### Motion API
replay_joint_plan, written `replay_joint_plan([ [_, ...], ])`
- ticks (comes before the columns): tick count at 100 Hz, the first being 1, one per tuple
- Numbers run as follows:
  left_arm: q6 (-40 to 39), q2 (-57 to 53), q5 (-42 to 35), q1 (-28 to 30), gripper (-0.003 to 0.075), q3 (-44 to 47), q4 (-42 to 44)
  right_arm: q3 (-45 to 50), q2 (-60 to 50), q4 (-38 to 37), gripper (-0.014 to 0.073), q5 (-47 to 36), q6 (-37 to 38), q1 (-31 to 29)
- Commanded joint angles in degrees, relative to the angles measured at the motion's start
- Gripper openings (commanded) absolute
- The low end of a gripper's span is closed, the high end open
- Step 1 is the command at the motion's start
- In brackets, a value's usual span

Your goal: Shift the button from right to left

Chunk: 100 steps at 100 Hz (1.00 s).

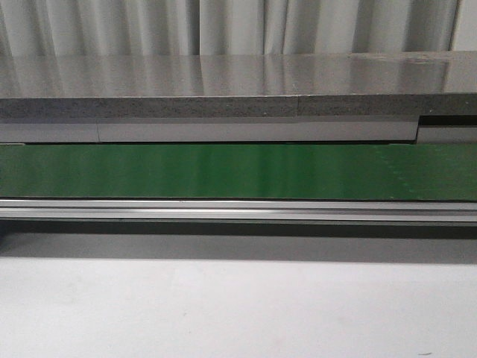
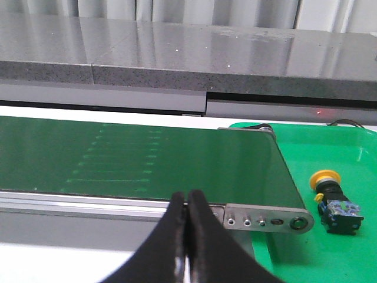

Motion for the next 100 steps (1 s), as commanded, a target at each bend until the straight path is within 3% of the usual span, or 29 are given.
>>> replay_joint_plan([
  [1, -0.4, -1.8, -4.1, 0.0, -0.0020, 2.6, -0.5, -1.0, -1.1, -0.3, -0.0067, -4.2, 0.0, -0.2],
  [23, -0.4, -1.8, -4.1, 0.0, -0.0020, 2.6, -0.5, -7.4, 0.4, -0.5, -0.0067, 1.1, -0.3, -0.2],
  [61, -0.4, -1.8, -4.1, 0.0, -0.0020, 2.6, -0.5, -29.5, 15.3, -0.5, -0.0067, 21.4, -0.3, -0.2],
  [100, -0.4, -1.8, -4.1, 0.0, -0.0020, 2.6, -0.5, -42.2, 34.6, -5.0, -0.0066, 24.2, 3.6, -1.6],
])
